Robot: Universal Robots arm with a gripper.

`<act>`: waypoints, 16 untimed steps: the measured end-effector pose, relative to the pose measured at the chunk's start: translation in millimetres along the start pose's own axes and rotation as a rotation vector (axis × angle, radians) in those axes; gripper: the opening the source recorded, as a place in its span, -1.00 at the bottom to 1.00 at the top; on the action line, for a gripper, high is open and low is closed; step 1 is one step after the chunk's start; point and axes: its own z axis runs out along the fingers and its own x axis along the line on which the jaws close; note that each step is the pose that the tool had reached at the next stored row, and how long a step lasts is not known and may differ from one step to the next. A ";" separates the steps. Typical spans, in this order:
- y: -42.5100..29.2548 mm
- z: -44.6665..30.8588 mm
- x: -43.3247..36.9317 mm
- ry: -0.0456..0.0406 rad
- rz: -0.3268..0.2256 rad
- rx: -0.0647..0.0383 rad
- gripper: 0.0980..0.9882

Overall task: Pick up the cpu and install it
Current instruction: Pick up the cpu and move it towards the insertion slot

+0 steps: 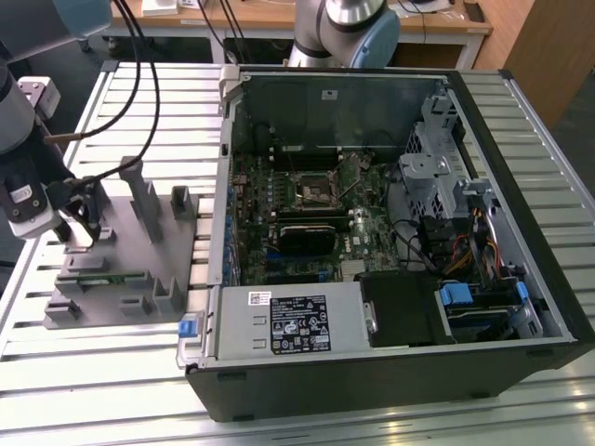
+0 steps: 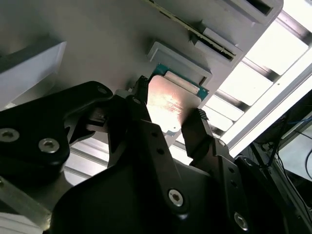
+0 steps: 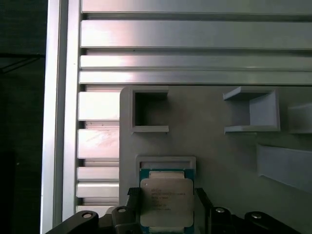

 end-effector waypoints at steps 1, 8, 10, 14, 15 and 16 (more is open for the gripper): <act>0.2 -2.3 0.0 0.0001 0.000 0.000 -0.03; 0.8 -10.7 -0.2 0.0000 0.000 -0.001 -0.03; 1.1 -14.8 -0.2 -0.0001 0.000 -0.001 -0.03; 1.7 -22.8 -0.3 -0.0001 0.000 -0.003 -0.03; 1.8 -24.4 -0.3 0.0000 0.000 -0.003 -0.03; 1.9 -25.8 -0.3 0.0000 0.000 -0.003 -0.03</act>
